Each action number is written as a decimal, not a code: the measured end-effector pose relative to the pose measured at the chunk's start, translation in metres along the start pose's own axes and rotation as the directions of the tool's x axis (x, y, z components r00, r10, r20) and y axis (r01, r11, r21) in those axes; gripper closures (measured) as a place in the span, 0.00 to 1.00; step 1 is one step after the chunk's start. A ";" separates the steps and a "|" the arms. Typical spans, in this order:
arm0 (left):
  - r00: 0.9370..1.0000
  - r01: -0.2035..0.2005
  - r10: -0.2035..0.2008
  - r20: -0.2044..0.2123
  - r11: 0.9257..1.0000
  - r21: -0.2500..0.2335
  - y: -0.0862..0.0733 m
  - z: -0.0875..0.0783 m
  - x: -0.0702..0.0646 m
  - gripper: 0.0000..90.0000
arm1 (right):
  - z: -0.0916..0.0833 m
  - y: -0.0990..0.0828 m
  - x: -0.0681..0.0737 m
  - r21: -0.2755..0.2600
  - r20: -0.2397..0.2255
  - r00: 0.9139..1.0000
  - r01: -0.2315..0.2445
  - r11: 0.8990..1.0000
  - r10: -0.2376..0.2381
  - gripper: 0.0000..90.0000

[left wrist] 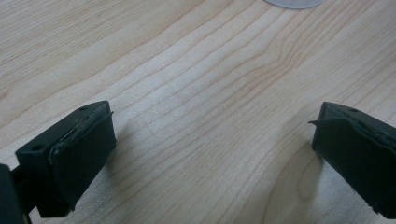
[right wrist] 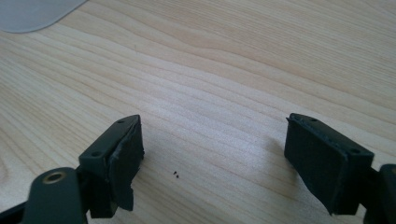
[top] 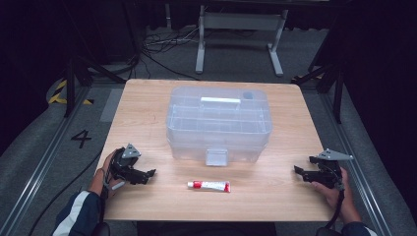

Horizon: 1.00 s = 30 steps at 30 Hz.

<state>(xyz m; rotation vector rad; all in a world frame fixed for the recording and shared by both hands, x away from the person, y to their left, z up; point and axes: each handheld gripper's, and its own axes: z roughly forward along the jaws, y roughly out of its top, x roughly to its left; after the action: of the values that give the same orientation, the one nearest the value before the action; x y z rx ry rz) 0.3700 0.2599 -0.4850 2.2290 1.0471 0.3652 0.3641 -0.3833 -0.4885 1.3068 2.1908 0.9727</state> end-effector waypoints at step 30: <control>0.999 -0.038 0.038 0.017 0.999 -0.005 -0.005 -0.005 0.002 0.00 | 0.000 0.000 -0.001 0.001 -0.004 1.000 0.002 1.000 -0.002 0.23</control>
<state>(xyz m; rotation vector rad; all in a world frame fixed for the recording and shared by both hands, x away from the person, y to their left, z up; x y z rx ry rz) 0.3662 0.2661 -0.4849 2.2464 0.9955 0.3634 0.3648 -0.3839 -0.4884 1.3043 2.1957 0.9745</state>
